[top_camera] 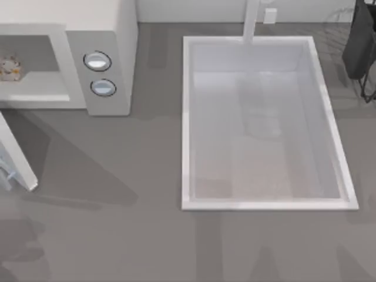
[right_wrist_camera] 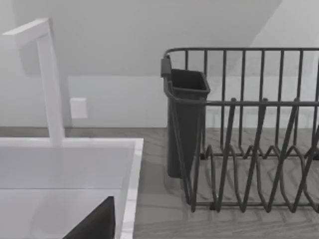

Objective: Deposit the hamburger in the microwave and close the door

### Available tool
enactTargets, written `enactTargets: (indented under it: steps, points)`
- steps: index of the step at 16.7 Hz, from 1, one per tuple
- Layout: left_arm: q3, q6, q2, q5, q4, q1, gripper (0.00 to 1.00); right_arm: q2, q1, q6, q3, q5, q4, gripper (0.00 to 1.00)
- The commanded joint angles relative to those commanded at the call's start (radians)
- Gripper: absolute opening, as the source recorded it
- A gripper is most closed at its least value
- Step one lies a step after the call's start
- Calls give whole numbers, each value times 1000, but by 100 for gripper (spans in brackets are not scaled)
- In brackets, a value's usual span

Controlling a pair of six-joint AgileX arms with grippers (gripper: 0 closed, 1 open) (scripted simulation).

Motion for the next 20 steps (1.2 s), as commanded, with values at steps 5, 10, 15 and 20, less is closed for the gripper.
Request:
enactTargets:
  steps: [5,10,15,20]
  points:
    - [-98,-100,-102,-64,38,-102,0,0,0,0,0,0,0,100]
    - [-106,-133,-114,-89,38,-137,0,0,0,0,0,0,0,100]
    - [-162,-302,-200,-238,46,-369,0,0,0,0,0,0,0,100]
    - [-218,-474,-293,-388,56,-590,0,0,0,0,0,0,0,100]
